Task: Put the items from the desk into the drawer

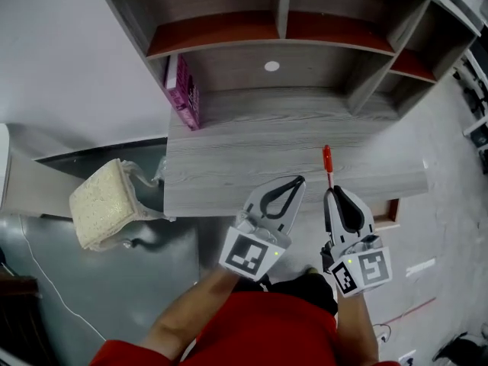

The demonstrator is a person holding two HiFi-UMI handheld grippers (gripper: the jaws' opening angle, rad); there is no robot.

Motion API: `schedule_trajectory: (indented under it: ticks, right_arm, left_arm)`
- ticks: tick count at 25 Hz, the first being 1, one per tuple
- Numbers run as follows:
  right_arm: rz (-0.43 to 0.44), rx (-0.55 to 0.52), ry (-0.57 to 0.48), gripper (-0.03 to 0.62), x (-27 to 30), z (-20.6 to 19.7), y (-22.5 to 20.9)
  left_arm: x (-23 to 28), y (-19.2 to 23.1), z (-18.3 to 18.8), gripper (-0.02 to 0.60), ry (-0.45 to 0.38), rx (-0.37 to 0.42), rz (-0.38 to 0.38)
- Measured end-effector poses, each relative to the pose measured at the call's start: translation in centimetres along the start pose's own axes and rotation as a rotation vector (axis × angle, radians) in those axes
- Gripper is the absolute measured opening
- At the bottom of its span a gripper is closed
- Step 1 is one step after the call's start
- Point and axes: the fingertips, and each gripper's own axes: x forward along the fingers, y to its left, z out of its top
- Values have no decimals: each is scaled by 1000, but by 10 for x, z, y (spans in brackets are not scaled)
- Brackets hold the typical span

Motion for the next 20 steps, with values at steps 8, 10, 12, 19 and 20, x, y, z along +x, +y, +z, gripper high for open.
schedule_trajectory:
  ticks: [8, 10, 12, 19, 20]
  right_arm:
    - [79, -47, -37, 41, -78, -2, -67]
    - [105, -62, -35, 41, -99, -4, -92]
    - [127, -75, -37, 41, -120, -6, -119]
    - [200, -118, -11, 41, -186, -20, -197]
    - [205, -128, -1, 41, -193, -24, -206]
  left_arm:
    - [41, -90, -9, 8, 11, -3, 70]
    - [57, -115, -11, 8, 3, -4, 109]
    - [72, -140, -14, 8, -3, 0, 147]
    - [104, -219, -32, 8, 19, 25, 271]
    - [109, -227, -33, 8, 19, 32, 282]
